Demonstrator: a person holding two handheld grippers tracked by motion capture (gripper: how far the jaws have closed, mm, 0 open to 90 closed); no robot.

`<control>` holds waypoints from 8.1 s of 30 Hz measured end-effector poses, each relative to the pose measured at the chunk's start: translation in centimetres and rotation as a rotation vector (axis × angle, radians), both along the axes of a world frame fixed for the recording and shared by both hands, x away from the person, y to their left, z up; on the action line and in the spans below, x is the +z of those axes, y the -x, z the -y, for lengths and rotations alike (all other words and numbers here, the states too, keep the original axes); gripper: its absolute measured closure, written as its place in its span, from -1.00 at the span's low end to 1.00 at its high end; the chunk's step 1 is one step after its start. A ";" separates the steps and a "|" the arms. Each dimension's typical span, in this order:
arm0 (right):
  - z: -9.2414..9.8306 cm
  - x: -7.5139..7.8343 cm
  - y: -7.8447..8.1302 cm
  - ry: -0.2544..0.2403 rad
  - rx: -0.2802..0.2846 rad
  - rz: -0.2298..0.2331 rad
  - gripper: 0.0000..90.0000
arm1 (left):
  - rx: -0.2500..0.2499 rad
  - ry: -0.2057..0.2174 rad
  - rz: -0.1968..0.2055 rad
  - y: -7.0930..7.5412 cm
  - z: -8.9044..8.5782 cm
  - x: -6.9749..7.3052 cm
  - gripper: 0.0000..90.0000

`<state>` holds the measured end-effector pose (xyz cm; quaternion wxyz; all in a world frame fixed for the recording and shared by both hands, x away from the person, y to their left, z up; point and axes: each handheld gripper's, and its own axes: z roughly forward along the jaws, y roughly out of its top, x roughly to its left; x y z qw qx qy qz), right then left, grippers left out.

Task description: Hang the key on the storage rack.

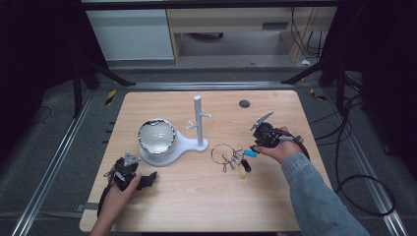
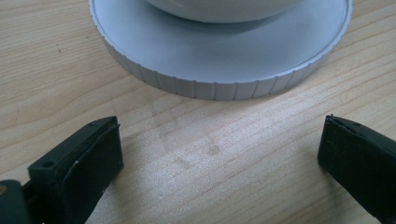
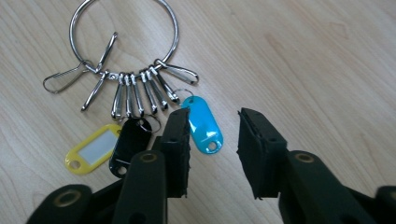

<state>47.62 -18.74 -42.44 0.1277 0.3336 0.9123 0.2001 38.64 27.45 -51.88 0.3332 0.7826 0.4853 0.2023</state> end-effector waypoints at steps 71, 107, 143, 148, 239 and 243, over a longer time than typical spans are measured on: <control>-6.3 -4.0 -1.7 0.167 0.236 -0.172 0.93 | -0.002 -0.001 0.000 0.1 0.0 0.0 -1.00; -4.1 1.4 -1.6 0.110 0.194 -0.096 0.97 | -0.003 -0.001 0.000 0.1 0.0 0.0 -1.00; -4.8 6.3 -2.0 0.136 0.209 -0.037 0.97 | -0.003 -0.001 0.000 0.1 0.0 0.0 -1.00; -5.4 7.2 -2.1 0.137 0.211 -0.025 0.97 | -0.001 0.002 0.001 0.1 0.0 0.0 -1.00; -10.0 18.8 -2.4 0.134 0.290 0.082 0.97 | -0.003 -0.002 0.000 0.1 0.0 0.0 -1.00; -10.2 19.1 -2.3 0.148 0.292 0.087 0.97 | -0.003 -0.002 0.001 0.1 0.0 0.0 -1.00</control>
